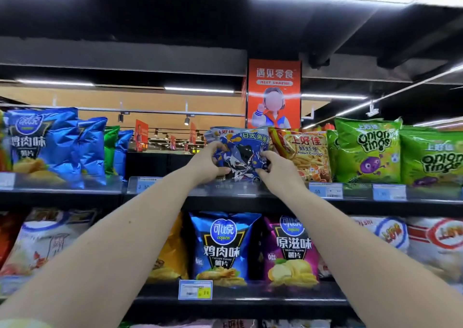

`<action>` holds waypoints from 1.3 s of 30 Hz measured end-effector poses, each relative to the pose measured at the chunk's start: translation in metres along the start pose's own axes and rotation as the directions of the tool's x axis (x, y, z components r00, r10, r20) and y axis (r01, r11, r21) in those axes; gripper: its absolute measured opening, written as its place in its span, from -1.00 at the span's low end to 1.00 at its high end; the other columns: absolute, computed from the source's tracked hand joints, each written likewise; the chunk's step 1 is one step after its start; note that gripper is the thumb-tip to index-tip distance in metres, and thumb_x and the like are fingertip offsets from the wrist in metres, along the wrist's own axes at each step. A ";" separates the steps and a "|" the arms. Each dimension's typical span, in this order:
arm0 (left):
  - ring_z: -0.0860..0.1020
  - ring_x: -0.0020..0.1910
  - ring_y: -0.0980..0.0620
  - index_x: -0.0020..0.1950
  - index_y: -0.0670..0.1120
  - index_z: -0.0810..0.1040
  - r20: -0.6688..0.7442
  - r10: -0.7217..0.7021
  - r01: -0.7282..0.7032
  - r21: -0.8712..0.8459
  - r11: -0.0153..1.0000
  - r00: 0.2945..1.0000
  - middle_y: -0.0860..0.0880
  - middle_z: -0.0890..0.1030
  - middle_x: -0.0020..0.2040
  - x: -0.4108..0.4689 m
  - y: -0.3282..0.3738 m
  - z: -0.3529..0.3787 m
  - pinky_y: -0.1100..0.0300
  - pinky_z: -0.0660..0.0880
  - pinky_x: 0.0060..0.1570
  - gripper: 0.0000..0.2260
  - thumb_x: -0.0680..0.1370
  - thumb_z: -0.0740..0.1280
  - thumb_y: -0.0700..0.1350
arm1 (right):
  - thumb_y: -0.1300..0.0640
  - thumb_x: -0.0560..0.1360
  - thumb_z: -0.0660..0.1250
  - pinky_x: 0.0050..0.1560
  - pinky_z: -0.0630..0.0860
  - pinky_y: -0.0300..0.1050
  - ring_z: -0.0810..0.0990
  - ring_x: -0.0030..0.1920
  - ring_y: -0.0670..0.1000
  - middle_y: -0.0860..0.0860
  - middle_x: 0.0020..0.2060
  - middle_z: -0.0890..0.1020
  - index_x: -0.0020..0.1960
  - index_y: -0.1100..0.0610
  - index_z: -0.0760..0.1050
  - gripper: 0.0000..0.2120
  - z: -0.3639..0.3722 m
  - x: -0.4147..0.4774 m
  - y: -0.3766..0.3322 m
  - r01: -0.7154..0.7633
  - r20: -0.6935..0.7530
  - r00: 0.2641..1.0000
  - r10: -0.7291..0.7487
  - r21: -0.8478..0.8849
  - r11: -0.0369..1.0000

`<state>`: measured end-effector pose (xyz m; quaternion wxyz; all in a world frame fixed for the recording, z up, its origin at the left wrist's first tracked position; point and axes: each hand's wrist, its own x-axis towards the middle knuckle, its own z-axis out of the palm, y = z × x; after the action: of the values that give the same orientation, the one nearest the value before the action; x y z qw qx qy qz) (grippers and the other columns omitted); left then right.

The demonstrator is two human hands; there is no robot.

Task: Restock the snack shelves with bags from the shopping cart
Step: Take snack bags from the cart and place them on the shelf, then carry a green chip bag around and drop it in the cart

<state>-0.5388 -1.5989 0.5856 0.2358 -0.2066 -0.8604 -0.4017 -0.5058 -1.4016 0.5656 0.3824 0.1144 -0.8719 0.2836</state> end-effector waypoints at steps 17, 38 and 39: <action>0.41 0.21 -0.16 0.29 0.02 0.46 -0.074 0.487 -0.317 0.672 0.669 0.870 -0.08 0.49 0.19 -0.075 0.061 0.140 -0.07 0.34 0.15 -0.67 0.52 0.29 -0.01 | 0.09 0.41 0.43 -0.10 0.47 0.05 0.53 0.00 0.21 0.13 0.00 0.57 0.10 0.19 0.52 -0.68 -0.058 -0.096 0.066 0.105 -0.049 0.985 -0.166 -0.596 0.796; 0.46 0.09 -0.14 0.18 0.00 0.48 0.285 0.766 -0.817 0.166 0.553 0.576 -0.05 0.52 0.10 -0.281 0.407 0.523 -0.02 0.33 0.04 -0.75 0.52 0.25 -0.04 | 0.16 0.55 0.23 -0.12 0.30 -0.06 0.44 0.12 0.16 0.09 0.12 0.50 0.27 0.10 0.36 -0.70 -0.426 -0.421 0.295 -0.369 -0.239 0.847 0.476 -0.908 0.201; 0.45 0.10 -0.14 0.18 -0.01 0.48 0.303 0.774 -0.829 0.133 0.544 0.556 -0.06 0.52 0.11 -0.297 0.429 0.543 -0.01 0.33 0.05 -0.76 0.53 0.23 -0.04 | 0.15 0.55 0.24 -0.13 0.28 -0.07 0.44 0.12 0.16 0.08 0.12 0.50 0.26 0.10 0.36 -0.72 -0.448 -0.441 0.305 -0.385 -0.255 0.824 0.506 -0.907 0.169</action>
<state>-0.1962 -0.9659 0.3631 0.3271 -0.5864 -0.7331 -0.1078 -0.0622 -0.9008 0.3635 0.2288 -0.3720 -0.8816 -0.1792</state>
